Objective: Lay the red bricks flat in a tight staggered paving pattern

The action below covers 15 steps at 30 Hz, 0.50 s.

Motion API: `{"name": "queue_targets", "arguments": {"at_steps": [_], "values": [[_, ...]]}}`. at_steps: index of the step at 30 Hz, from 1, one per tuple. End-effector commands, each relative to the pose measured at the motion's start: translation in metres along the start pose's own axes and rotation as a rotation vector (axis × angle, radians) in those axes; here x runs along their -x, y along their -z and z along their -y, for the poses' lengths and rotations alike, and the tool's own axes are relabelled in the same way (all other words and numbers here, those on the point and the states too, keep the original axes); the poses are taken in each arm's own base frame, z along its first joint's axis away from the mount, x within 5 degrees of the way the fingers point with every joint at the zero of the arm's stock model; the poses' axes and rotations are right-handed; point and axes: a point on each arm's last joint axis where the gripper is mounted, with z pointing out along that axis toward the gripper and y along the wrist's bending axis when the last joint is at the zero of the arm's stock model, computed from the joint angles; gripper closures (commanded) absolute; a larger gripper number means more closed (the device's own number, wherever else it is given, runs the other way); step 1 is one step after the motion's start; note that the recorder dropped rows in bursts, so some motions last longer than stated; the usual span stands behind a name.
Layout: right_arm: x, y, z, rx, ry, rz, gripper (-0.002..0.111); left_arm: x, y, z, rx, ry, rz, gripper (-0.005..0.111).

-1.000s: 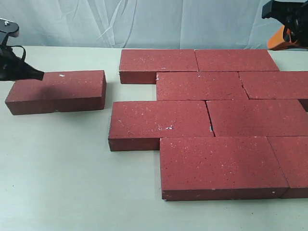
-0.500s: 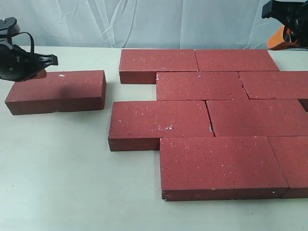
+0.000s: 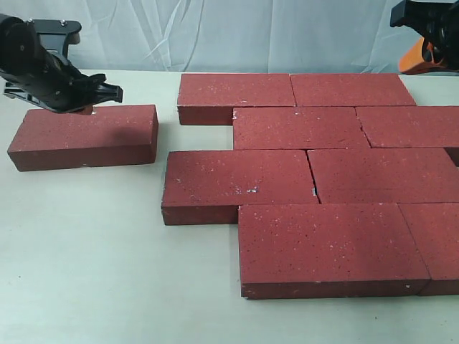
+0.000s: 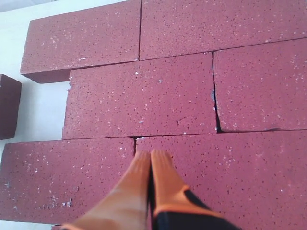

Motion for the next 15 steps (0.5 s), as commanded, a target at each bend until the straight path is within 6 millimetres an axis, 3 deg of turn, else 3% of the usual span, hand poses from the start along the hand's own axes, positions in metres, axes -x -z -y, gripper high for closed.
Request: {"name": "queue_targets", "arguments": {"at_steps": [1,4,7,15], "values": [[0.001,-0.001,0.002,-0.004,0.0,0.009,0.109,-0.006,-0.016,0.003,-0.003,0.005,-0.027,0.091],[0.001,-0.001,0.002,-0.004,0.0,0.009,0.109,-0.006,-0.017,0.002,0.007,-0.02,-0.025,0.074],[0.001,-0.001,0.002,-0.004,0.0,0.009,0.109,-0.005,-0.017,0.002,0.006,-0.022,-0.019,0.067],[0.001,-0.001,0.002,-0.004,0.0,0.008,0.109,-0.006,-0.027,-0.009,0.018,0.05,-0.017,0.066]]}}
